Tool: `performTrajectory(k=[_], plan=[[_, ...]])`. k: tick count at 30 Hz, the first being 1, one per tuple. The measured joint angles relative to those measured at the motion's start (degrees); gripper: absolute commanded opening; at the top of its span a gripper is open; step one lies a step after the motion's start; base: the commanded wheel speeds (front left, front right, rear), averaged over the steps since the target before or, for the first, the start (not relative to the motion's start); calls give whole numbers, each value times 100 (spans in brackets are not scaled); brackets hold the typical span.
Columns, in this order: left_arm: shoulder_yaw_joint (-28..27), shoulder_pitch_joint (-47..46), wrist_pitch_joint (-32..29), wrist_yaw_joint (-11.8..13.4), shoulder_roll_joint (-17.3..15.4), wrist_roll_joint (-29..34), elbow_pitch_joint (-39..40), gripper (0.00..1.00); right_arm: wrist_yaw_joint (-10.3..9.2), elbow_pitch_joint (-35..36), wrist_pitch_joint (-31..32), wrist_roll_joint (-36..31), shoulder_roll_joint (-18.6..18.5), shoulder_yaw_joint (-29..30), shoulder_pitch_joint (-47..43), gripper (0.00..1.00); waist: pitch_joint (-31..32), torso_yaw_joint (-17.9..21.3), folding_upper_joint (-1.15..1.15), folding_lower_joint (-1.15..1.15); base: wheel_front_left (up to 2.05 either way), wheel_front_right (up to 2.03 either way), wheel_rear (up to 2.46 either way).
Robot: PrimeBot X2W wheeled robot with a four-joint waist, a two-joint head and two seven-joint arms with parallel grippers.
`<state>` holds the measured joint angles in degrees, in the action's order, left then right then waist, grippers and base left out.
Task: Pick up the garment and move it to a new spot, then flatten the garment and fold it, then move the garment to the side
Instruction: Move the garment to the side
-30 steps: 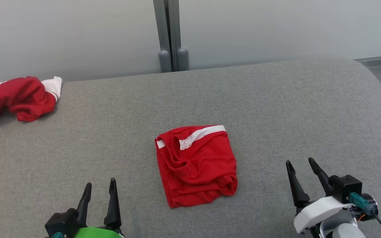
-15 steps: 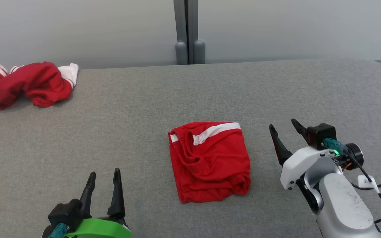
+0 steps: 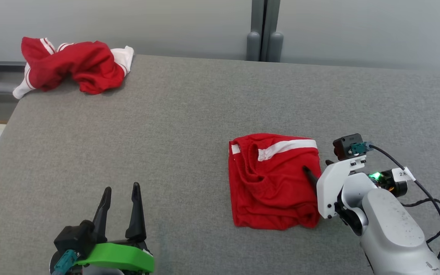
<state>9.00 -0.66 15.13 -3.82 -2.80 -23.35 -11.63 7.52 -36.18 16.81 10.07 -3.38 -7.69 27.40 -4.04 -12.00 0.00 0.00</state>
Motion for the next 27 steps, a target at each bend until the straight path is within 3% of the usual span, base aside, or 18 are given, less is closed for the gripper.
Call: performTrajectory(k=[9, 10, 11, 12, 13, 14, 15, 27], plan=[[40, -91, 0, 29, 0, -74, 47, 100, 0, -309, 422, 68, -60, 93, 166, 100, -272, -217, 0, 0, 0, 0, 0], [54, -105, 0, 29, 0, -75, 47, 100, 0, -327, 437, 110, -56, 93, 193, 58, -303, -221, 0, 0, 0, 0, 0], [66, -117, 0, 29, 0, -75, 49, 100, 0, -339, 438, 118, -51, 78, 216, 58, -328, -221, 0, 0, 0, 0, 0], [83, -128, 0, 29, 0, -73, 58, 100, 0, -355, 436, 120, -44, 54, 254, 39, -358, -218, 0, 0, 0, 0, 0], [100, -143, 0, 29, 0, -71, 69, 100, 0, -365, 434, 129, -38, 27, 293, 33, -388, -210, 0, 0, 0, 0, 0], [118, -161, 0, 29, 0, -71, 88, 100, 0, -371, 411, 137, -22, -9, 324, 21, -418, -197, 0, 0, 0, 0, 0], [126, -184, 0, 29, -1, -71, 105, 100, 0, -374, 379, 143, -12, -40, 345, 0, -440, -182, 0, 0, 0, 0, 0], [149, -600, 0, -52, 1, 221, 339, 100, 1, -268, -209, 109, -389, -237, 886, 0, -803, 538, 0, 0, 0, 0, 0]])
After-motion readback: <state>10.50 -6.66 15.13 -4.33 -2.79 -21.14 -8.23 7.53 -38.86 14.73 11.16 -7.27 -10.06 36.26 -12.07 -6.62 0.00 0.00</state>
